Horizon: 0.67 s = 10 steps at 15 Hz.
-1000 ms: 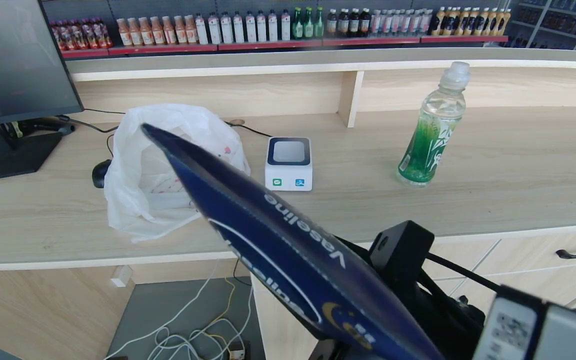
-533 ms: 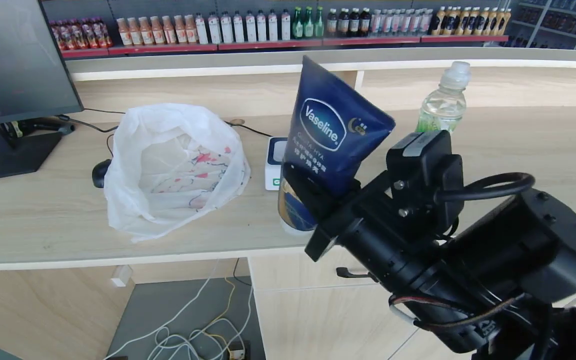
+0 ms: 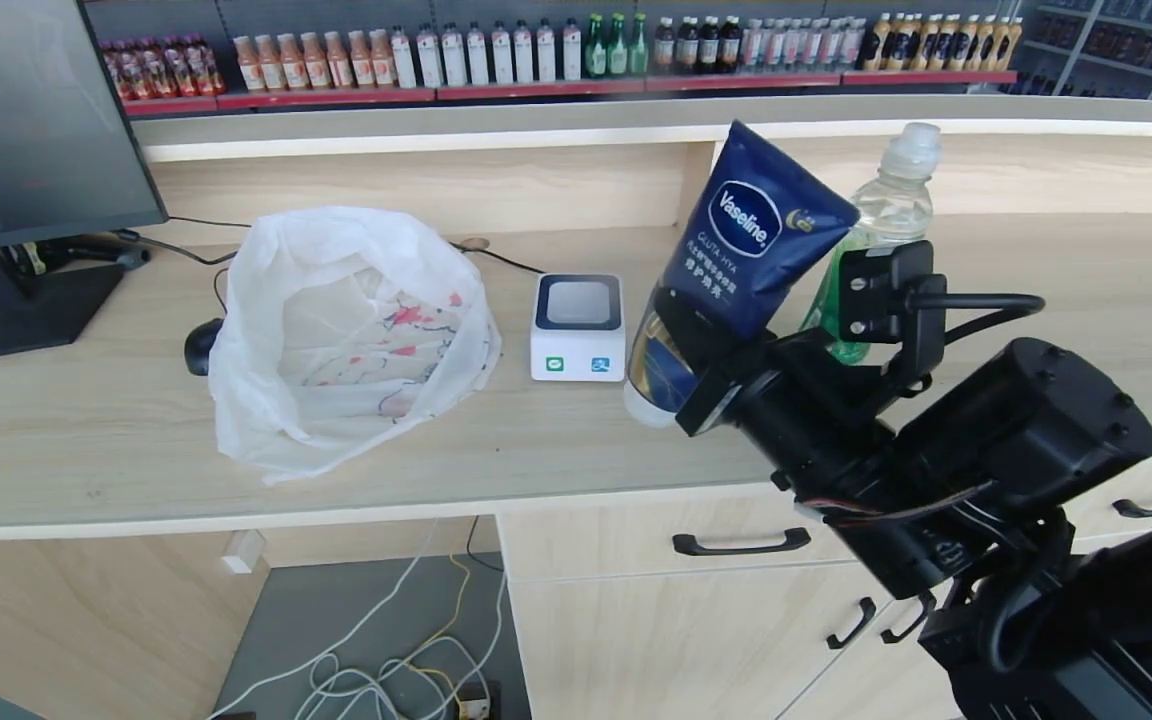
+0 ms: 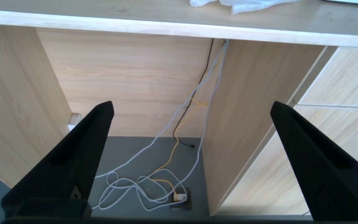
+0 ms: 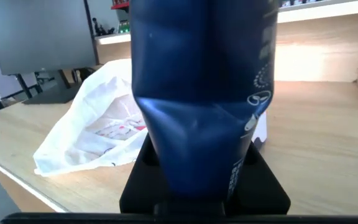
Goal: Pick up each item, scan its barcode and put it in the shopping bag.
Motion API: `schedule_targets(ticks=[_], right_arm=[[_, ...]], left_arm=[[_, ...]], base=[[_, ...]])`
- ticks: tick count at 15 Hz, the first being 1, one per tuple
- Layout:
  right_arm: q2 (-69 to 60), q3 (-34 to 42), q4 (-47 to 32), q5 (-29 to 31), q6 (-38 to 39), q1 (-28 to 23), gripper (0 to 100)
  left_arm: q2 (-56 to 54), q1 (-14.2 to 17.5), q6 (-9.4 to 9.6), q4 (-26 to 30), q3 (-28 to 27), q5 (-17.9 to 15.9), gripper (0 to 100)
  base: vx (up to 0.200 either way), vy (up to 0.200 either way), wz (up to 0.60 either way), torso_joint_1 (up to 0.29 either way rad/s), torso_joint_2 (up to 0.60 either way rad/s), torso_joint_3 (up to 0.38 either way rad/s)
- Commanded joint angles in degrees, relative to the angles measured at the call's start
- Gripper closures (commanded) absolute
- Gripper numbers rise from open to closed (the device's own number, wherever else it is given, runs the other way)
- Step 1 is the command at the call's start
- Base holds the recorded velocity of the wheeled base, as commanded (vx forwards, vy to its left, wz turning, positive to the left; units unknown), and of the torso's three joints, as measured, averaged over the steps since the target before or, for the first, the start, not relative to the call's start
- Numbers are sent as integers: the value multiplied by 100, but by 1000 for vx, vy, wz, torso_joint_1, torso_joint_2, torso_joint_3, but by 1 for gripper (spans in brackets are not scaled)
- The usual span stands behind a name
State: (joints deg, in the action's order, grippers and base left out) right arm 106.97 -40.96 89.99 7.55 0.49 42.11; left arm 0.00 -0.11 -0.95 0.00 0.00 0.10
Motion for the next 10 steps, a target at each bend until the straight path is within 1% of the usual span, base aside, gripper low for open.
schedule_targets(ticks=[1,2,4,7,10], right_arm=[[17,-61,1,19,13,-203,100],[34,-175,1,19,4,-335,100],[148,-624,1,28,-5,-414,100],[157,-835,1,28,-14,-475,100],[69,-843,1,28,-14,-581,100]], left_arm=[[9,2,-2,0,0,-1,0],[0,-7,7,0,0,-1,0],[9,-7,7,0,0,-1,0],[0,-7,-10,0,0,-1,0],[0,2,-2,0,0,-1,0]], base=[[0,0,0,0,0,0],[0,0,0,0,0,0],[0,0,0,0,0,0],[0,0,0,0,0,0],[0,200,0,-1,1,4]])
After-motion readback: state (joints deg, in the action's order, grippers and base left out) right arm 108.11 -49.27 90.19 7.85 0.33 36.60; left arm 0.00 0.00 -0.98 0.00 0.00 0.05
